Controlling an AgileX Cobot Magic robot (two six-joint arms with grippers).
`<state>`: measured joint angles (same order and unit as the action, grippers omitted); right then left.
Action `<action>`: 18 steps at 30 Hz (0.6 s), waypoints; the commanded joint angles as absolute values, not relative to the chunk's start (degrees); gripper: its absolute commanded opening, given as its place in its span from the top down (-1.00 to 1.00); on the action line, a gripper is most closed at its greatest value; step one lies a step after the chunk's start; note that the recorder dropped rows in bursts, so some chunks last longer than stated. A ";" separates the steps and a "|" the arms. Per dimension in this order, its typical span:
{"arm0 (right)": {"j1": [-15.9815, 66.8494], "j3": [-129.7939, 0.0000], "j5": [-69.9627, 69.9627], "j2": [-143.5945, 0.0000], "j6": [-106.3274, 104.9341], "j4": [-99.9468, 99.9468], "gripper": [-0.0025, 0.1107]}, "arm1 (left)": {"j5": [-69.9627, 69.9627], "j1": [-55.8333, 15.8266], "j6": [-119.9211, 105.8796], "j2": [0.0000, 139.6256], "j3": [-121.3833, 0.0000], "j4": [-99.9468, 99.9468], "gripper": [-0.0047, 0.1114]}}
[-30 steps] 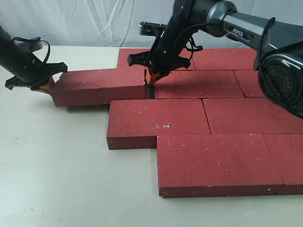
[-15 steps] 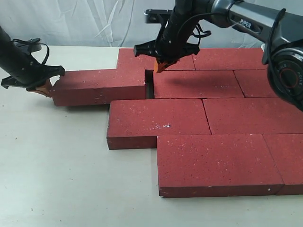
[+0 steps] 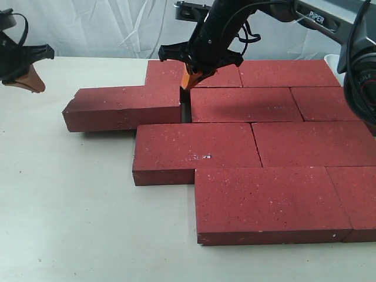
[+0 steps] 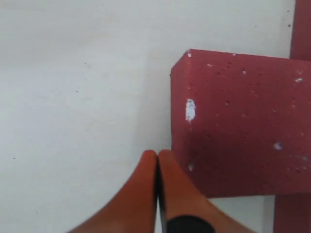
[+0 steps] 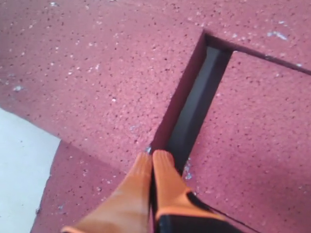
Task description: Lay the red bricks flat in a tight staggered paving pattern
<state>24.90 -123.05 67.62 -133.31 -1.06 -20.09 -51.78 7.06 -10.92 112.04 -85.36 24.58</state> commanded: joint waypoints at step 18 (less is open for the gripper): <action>34.26 -123.07 60.29 -134.60 -1.67 -20.75 0.97 | -49.05 1.02 -11.13 105.29 -75.71 24.77 0.92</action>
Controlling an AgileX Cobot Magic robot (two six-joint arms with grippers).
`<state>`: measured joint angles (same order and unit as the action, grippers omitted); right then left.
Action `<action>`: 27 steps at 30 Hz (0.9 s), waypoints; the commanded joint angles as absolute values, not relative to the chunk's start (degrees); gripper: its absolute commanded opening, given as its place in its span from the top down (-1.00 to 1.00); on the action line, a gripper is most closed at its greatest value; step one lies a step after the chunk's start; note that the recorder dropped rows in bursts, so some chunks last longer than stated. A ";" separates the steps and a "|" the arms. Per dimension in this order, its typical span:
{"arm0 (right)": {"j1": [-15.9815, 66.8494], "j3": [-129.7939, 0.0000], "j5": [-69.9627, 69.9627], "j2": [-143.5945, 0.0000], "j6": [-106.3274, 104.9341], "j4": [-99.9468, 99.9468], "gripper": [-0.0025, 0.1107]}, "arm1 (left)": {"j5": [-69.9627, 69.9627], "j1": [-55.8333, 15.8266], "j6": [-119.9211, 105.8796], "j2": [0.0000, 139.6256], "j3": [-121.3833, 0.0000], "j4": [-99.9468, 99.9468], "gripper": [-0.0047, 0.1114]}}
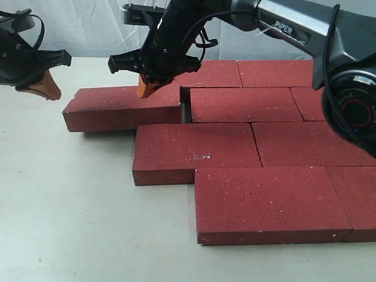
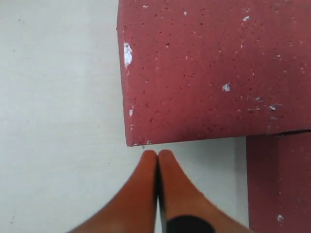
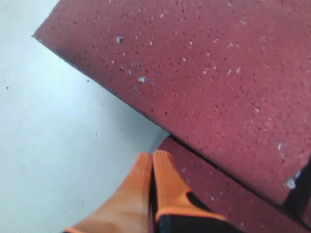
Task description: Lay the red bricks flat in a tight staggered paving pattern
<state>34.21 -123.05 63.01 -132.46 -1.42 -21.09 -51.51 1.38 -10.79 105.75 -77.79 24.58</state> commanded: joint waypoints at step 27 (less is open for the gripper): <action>31.35 -123.07 66.90 -133.07 -1.46 -16.36 0.97 | -34.07 1.02 -11.98 107.11 -71.84 19.72 0.92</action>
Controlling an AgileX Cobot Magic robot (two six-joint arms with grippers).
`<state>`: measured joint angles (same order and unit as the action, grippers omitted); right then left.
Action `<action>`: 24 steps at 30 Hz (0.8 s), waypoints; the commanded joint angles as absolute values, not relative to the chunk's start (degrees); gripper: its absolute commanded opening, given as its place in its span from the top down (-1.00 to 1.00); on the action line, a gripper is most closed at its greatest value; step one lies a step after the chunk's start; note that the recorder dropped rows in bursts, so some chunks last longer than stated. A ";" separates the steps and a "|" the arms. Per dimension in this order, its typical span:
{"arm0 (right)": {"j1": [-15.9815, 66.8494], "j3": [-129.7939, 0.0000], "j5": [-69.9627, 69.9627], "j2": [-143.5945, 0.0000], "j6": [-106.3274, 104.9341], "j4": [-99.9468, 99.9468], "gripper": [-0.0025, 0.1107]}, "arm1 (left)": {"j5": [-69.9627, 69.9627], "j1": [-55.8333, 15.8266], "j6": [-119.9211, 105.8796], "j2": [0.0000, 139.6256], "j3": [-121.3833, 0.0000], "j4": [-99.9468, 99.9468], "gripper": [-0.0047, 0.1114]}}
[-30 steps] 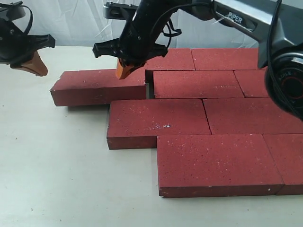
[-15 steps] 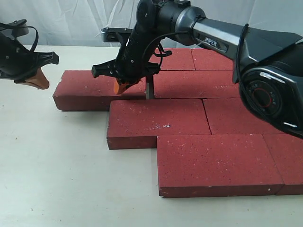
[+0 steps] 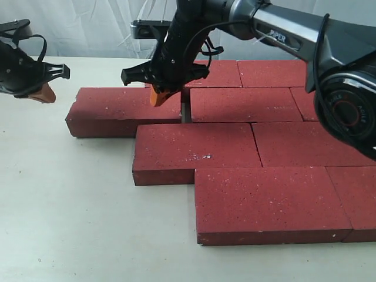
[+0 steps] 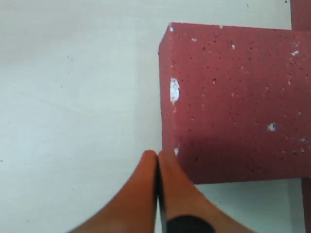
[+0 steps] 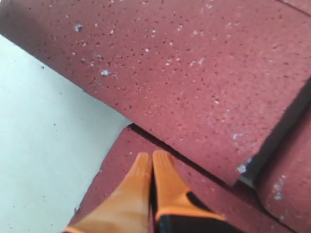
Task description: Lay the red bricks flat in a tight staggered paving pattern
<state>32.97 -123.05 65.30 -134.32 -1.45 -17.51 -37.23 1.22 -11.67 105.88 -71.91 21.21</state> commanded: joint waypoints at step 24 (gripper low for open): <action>29.10 -123.07 67.63 -133.39 -1.58 -13.97 0.97 | -32.81 -2.41 -27.11 119.66 -71.84 41.43 0.92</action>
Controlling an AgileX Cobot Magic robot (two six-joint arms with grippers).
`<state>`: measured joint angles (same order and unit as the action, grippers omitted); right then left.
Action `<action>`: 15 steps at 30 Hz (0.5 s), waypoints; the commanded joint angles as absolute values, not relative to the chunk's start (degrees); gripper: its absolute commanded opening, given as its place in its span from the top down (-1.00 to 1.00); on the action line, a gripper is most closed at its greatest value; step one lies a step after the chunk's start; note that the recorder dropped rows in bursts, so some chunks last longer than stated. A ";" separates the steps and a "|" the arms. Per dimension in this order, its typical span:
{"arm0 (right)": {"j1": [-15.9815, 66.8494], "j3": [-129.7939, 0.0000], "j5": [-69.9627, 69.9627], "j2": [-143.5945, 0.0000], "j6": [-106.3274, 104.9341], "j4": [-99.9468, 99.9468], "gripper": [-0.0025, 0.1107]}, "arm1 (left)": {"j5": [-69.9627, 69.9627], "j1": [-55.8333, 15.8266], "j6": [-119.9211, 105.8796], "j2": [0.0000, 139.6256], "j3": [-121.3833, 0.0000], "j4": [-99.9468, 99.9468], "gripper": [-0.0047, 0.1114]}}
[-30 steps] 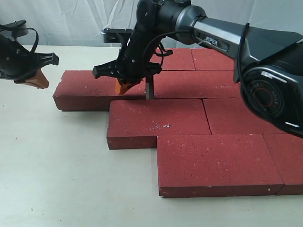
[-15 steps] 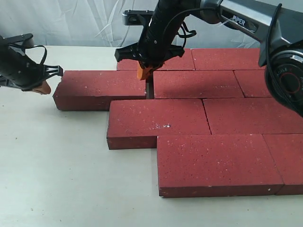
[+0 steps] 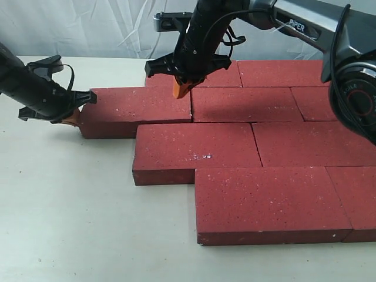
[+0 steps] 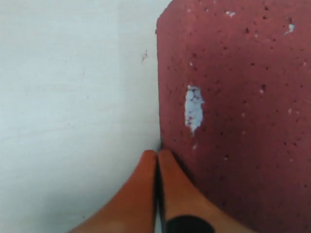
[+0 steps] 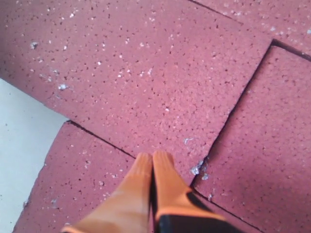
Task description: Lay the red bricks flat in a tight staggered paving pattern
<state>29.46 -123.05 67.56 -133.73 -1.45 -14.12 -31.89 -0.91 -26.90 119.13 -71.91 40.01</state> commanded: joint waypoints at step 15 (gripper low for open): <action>29.10 -123.07 67.47 -136.12 -1.47 -13.97 0.97 | -35.08 3.64 -26.99 113.32 -71.96 37.64 0.92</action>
